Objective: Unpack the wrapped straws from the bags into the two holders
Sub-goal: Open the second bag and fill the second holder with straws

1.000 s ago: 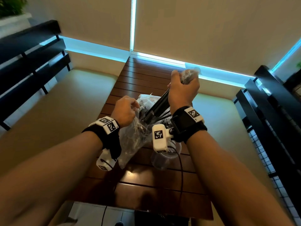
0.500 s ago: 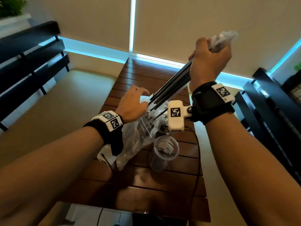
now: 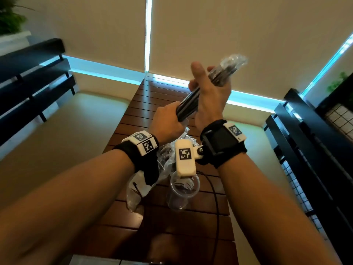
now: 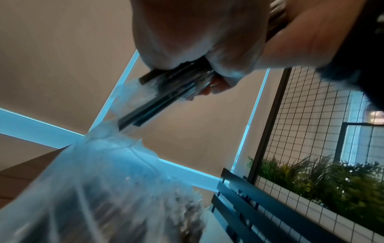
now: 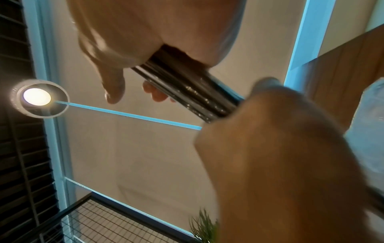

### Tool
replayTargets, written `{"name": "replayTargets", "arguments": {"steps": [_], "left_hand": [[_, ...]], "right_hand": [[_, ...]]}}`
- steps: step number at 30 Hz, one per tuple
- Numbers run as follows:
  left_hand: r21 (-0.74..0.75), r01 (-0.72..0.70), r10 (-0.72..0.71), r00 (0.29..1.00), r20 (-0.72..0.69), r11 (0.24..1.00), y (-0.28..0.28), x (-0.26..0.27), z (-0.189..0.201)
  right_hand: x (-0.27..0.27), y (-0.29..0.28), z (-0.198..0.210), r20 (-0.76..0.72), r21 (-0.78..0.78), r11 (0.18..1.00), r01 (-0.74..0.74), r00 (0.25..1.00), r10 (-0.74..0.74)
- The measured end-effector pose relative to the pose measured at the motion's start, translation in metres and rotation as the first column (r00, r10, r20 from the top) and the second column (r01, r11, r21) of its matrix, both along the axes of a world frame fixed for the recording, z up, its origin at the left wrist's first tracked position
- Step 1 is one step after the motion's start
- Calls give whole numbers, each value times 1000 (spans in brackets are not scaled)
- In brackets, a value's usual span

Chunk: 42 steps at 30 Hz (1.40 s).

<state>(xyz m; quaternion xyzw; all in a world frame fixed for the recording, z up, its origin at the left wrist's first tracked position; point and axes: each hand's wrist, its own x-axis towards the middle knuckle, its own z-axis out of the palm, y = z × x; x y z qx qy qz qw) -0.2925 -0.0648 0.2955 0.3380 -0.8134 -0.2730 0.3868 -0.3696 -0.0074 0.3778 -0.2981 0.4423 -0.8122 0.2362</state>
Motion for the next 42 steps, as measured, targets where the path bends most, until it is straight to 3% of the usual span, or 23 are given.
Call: {"name": "replayTargets", "arguments": {"steps": [3, 5, 7, 8, 10, 12, 14, 17, 20, 22, 27, 30, 34, 37, 39, 41, 42], "left_hand": [[4, 23, -23, 1000, -1, 1000, 5, -5, 9], [45, 160, -162, 986, 39, 986, 2, 3, 11], [190, 302, -332, 930, 157, 934, -6, 19, 5], [305, 312, -365, 921, 137, 900, -11, 28, 0], [551, 303, -282, 951, -125, 777, -18, 44, -6], [737, 337, -51, 923, -381, 586, -24, 47, -7], [824, 393, 30, 896, -442, 409, -27, 40, 3], [890, 381, -76, 924, -374, 250, -24, 25, 21], [953, 179, -65, 984, -169, 243, -22, 21, 26], [965, 114, -30, 993, -110, 237, -25, 24, 17], [982, 156, 9, 987, -158, 111, -26, 33, 4], [948, 316, 81, 944, -319, 46, -22, 31, 10], [914, 396, 150, 902, -405, 85, -19, 24, 27], [941, 298, -10, 954, -300, 158, -20, 31, 21], [932, 186, -129, 980, -152, 310, -21, 36, 17], [796, 127, -95, 992, -87, 592, -26, 39, 25], [676, 113, -43, 992, -120, 728, -26, 40, 36]], "right_hand": [[8, -2, -16, 31, 70, 996, -51, 998, 49], [5, -3, -17, 66, 70, 997, 12, 998, -16], [-5, -3, -10, 94, 17, 998, 61, 994, -63], [-13, -3, -4, 111, -26, 996, 81, 991, -78], [-21, -2, 6, 130, -106, 988, 108, 987, -94], [-18, -1, 12, 96, -135, 985, 104, 991, -91], [-7, -2, 11, 15, -99, 992, 83, 997, -82], [9, -4, -3, -142, -18, 998, 64, 988, -65], [14, -3, -13, -197, -1, 998, 69, 978, -68], [14, 0, -12, -202, -22, 997, 78, 976, -81], [12, 2, 8, -174, -101, 989, 108, 977, -125], [14, 0, 10, -172, -115, 990, 87, 979, -106], [16, -3, -16, -237, 25, 993, 114, 966, -104], [12, -2, -25, -240, 95, 992, 87, 969, -62], [4, -3, -31, -349, 140, 985, 106, 936, -51], [-6, -4, -41, -537, 228, 961, 157, 844, -10], [-10, -4, -48, -602, 297, 937, 183, 797, 35]]}}
